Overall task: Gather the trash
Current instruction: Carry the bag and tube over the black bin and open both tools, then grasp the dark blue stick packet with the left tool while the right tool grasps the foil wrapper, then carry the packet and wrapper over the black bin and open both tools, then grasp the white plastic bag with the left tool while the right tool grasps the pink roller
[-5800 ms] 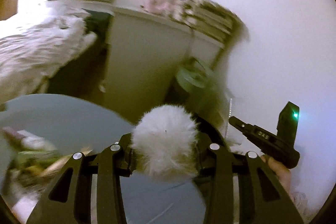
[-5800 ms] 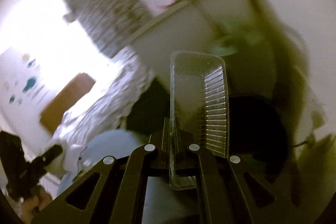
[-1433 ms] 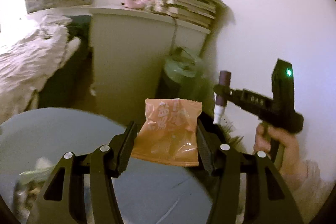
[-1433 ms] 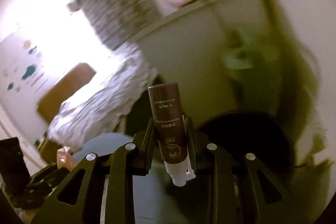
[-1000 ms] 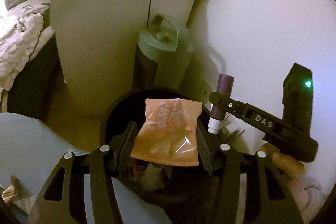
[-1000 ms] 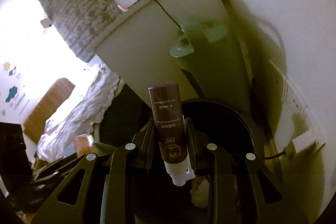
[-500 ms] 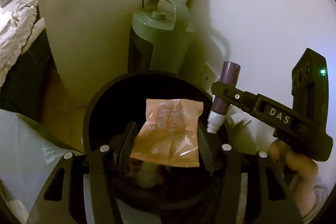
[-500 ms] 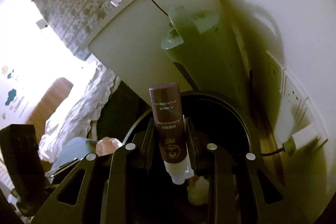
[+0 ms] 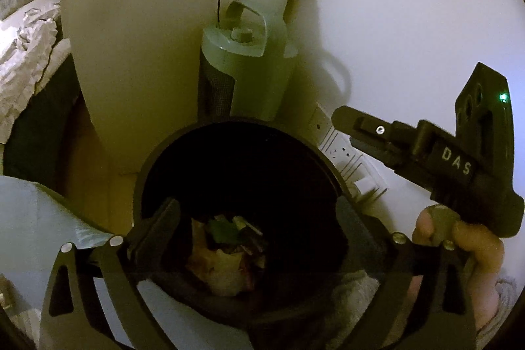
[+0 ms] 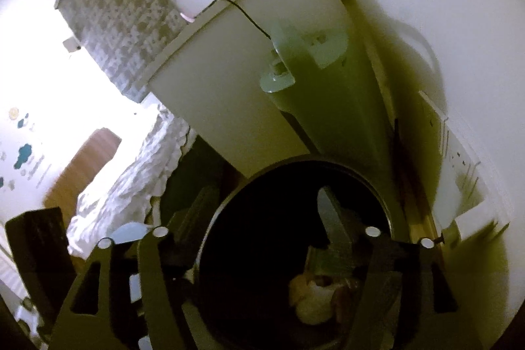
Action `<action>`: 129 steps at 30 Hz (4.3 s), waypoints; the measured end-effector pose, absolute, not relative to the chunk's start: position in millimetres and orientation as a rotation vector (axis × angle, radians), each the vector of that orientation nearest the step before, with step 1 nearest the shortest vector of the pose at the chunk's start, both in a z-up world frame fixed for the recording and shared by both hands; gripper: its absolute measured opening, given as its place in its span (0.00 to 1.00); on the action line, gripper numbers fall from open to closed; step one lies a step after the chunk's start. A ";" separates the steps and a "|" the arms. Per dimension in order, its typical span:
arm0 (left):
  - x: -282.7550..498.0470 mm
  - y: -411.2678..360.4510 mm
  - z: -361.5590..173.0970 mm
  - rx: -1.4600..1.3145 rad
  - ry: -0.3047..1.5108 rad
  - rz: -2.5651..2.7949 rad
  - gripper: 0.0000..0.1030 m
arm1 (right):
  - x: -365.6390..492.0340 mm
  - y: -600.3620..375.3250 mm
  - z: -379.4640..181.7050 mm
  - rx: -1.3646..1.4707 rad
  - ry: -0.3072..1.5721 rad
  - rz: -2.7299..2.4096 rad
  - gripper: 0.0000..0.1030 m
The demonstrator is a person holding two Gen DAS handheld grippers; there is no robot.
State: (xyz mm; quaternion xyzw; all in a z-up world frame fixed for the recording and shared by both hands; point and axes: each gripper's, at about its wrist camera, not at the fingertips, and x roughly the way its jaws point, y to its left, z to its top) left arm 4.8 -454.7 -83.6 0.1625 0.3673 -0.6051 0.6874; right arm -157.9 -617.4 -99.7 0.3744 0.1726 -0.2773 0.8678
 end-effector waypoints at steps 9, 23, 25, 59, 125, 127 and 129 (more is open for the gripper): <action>11.1 -402.9 -53.3 0.335 0.765 -1.318 0.95 | -152.1 -599.8 -81.1 0.796 0.354 -0.546 0.78; 119.7 -187.8 -38.5 0.216 0.731 -0.937 0.95 | -43.8 -478.7 -43.0 0.661 0.539 -0.221 0.78; 140.3 -157.9 -47.7 0.197 0.756 -0.870 0.94 | -23.3 -458.9 -43.2 0.680 0.576 -0.153 0.78; 212.1 -83.7 -96.5 0.143 0.859 -0.767 0.18 | 94.5 -366.4 -67.2 0.678 0.755 -0.045 0.09; 3.2 -415.2 -49.6 0.271 0.784 -1.369 0.80 | -166.0 -608.6 -92.7 0.766 0.450 -0.608 0.55; 6.4 -395.4 -42.5 0.264 0.768 -1.355 0.83 | -160.6 -601.7 -89.5 0.758 0.455 -0.586 0.55; 10.9 -371.6 -36.6 0.256 0.746 -1.322 0.90 | -149.4 -588.5 -85.8 0.742 0.468 -0.544 0.60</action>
